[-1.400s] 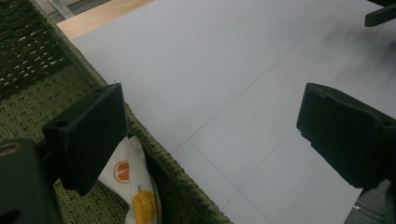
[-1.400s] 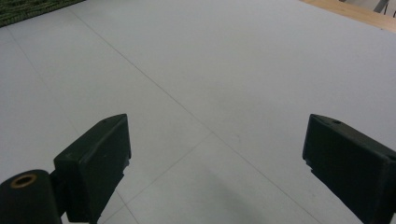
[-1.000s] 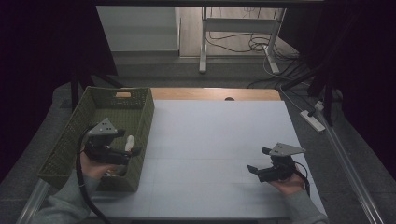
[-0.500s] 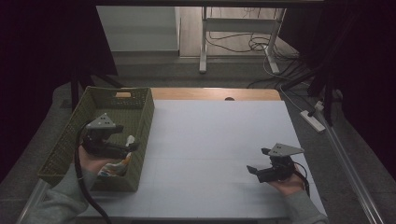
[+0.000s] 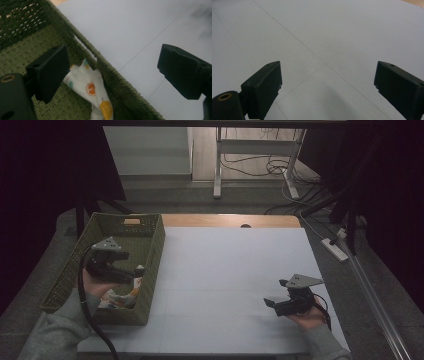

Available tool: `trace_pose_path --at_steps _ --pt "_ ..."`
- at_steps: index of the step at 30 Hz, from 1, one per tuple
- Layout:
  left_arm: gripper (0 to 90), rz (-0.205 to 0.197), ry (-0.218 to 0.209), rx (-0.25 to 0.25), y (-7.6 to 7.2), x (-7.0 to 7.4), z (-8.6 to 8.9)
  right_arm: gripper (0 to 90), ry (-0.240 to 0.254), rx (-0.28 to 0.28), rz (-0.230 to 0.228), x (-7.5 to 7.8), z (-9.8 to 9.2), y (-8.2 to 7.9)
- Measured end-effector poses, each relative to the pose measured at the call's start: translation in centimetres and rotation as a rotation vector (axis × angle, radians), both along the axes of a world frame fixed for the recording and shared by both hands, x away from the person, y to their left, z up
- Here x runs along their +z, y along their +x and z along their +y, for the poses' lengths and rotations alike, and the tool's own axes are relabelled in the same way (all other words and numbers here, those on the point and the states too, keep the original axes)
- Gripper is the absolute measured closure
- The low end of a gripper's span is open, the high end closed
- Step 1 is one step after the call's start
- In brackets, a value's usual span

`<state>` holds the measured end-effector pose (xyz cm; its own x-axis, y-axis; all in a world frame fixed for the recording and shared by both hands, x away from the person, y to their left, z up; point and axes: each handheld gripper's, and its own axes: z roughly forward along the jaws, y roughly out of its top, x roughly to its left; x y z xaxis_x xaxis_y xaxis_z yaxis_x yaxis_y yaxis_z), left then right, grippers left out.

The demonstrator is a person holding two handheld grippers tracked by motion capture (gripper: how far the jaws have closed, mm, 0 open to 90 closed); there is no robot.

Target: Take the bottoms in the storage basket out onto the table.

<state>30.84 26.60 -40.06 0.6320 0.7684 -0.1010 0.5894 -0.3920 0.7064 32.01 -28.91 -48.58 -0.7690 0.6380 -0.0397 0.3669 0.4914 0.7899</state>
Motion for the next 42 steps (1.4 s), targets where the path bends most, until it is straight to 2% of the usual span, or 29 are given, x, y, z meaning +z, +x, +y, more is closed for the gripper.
trace_pose_path --at_steps 6,11,15,26,28,35,42 --pt "10.5 0.054 0.012 0.010 0.7 -1.0 0.9 8.0 -0.010 0.003 0.005 -0.1 0.1 0.0" --pt "10.5 0.073 0.023 0.014 0.9 -1.3 1.3 8.1 -0.016 0.003 0.008 -0.2 0.1 0.0" --pt "10.4 0.081 0.051 0.007 1.0 -1.4 1.3 8.1 -0.022 0.001 0.004 -0.2 0.2 0.0" --pt "10.4 0.138 0.095 -0.001 1.4 -2.5 1.4 8.1 -0.032 0.002 0.011 -0.3 0.2 0.0" --pt "10.4 0.152 0.113 0.001 1.5 -3.0 1.4 8.1 -0.033 0.001 0.010 -0.3 0.2 0.0" --pt "10.5 0.195 0.112 -0.001 1.8 -4.1 1.6 9.2 -0.031 0.001 0.010 -0.3 0.2 0.0" --pt "10.7 0.221 0.105 -0.010 2.0 -4.5 1.7 9.2 -0.036 0.001 0.009 -0.3 0.2 0.0"
